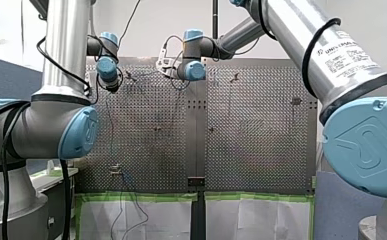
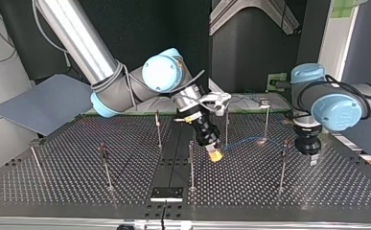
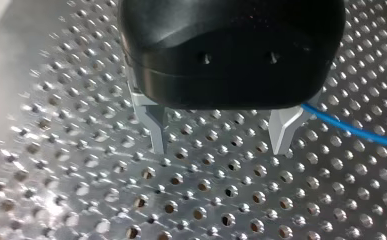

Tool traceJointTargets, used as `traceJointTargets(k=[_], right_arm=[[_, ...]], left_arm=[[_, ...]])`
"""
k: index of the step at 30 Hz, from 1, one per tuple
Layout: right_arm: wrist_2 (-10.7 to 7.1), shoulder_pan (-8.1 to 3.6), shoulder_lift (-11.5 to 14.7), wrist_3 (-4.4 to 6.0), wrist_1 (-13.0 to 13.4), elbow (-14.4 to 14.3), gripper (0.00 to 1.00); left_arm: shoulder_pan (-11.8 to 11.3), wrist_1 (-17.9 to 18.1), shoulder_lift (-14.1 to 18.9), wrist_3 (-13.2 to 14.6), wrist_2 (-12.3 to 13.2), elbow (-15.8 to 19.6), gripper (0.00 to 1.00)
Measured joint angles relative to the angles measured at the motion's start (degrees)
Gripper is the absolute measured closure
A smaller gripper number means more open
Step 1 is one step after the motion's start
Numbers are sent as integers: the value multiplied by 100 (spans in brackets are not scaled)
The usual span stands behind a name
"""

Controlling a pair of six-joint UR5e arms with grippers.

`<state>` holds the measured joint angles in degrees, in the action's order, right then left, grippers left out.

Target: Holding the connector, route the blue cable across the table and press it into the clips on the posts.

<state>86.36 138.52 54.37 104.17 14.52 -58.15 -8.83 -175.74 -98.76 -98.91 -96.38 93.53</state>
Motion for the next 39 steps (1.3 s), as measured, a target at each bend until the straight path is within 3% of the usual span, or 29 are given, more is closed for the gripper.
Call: traceJointTargets(k=[22,39], right_arm=[[3,13,0,0,0,0,100],[53,17,0,0,-14,0,100]], left_arm=[[44,-490,852,-192,311,562,2],[390,-736,1538,-304,93,772,2]])
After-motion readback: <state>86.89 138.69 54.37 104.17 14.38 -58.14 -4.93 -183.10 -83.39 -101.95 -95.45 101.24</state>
